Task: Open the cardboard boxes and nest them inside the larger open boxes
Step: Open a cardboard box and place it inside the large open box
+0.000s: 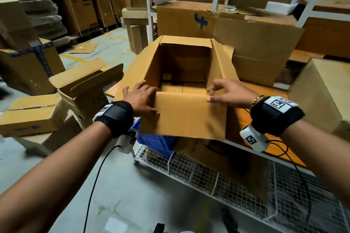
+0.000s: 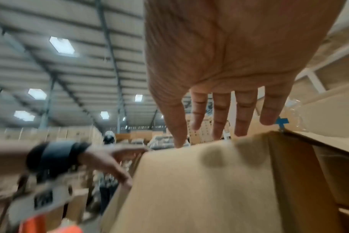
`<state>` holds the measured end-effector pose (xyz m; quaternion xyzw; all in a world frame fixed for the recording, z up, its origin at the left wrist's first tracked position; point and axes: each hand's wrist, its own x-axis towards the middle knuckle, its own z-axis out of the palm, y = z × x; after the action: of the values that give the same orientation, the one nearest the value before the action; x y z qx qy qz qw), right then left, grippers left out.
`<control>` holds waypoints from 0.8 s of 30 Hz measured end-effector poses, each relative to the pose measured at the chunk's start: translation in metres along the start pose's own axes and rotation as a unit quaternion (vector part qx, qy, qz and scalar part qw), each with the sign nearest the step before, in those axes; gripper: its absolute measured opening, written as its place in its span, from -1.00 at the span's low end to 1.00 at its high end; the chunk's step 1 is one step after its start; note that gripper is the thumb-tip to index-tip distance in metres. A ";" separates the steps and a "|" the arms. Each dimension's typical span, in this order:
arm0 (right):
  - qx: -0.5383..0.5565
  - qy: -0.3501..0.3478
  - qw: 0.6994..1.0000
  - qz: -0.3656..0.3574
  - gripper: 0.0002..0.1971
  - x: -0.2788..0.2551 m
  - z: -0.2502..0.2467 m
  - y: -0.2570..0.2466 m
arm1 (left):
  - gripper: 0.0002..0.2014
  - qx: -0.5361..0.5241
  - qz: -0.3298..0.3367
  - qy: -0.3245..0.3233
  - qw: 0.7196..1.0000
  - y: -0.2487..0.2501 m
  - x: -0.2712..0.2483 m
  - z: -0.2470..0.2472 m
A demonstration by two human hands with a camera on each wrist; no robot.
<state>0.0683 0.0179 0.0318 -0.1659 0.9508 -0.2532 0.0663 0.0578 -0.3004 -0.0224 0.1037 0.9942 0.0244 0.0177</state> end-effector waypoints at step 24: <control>-0.237 -0.154 0.959 -0.002 -0.52 0.055 0.058 -0.064 | -0.22 -0.038 -0.031 -0.281 0.958 -0.057 0.053 -0.069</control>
<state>0.0469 -0.0809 0.0115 -0.2157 0.9615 0.0075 0.1701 -0.0086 -0.3481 0.0423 0.0745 0.9501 0.0317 0.3012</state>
